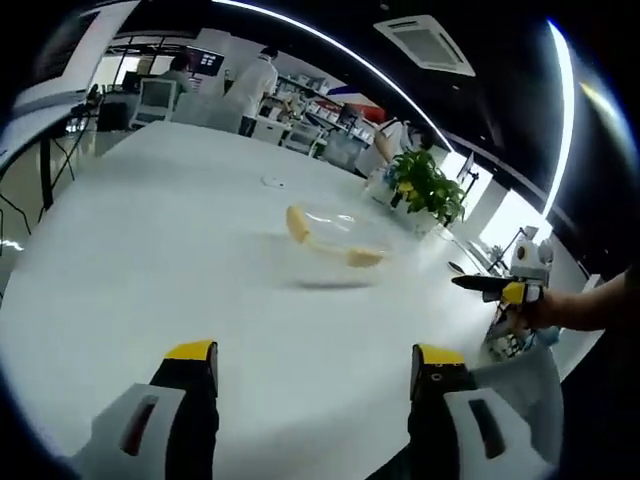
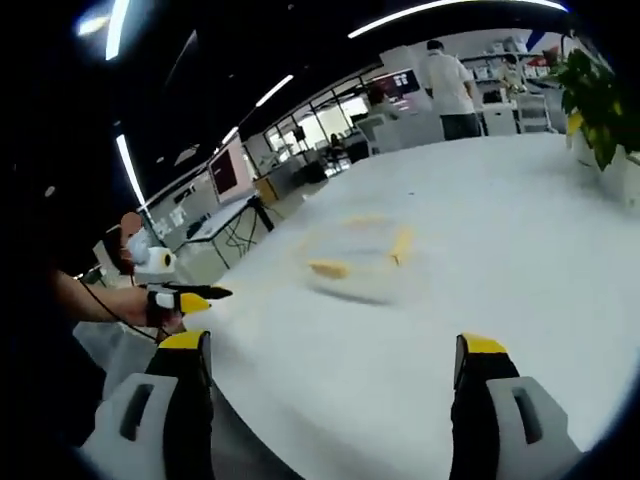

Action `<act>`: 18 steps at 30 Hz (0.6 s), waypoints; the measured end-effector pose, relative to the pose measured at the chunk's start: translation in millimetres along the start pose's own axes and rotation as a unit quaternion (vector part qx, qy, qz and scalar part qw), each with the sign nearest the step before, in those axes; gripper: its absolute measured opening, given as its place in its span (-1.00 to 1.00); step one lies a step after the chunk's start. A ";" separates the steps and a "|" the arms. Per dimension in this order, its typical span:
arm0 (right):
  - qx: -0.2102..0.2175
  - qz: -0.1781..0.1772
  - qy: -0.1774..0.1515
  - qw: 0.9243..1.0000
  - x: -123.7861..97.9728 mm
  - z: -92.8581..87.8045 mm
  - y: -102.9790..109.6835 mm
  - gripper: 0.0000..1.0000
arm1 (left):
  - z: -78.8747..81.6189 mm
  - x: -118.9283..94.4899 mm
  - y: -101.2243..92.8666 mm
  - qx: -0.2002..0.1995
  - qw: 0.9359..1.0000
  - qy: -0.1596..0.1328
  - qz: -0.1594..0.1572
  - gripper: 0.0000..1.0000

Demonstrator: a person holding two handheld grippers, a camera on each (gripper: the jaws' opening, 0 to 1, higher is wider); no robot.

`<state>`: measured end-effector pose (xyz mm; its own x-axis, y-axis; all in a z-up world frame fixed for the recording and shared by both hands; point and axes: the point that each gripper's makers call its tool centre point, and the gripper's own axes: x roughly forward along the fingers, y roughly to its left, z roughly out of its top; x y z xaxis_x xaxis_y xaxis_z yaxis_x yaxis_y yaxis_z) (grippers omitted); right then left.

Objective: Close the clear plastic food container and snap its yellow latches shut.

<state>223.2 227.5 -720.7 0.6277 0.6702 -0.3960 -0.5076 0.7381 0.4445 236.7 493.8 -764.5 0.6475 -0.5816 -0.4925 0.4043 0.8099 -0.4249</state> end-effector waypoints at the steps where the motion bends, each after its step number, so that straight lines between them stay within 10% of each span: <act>1: 0.003 0.001 -0.002 1.000 -4.0 -1.2 2.3 0.99 | -0.1 -1.9 -2.2 0.000 1.000 -0.001 0.000 0.50; 18: -0.011 -0.030 -0.043 0.999 -23.4 -23.3 11.1 0.99 | -13.0 -32.7 -25.5 0.034 0.998 -0.035 0.033 0.39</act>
<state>189.2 221.8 -725.3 0.7059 0.6159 -0.3498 -0.4801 0.7791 0.4031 196.8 491.2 -747.4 0.7168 -0.5221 -0.4621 0.4008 0.8509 -0.3395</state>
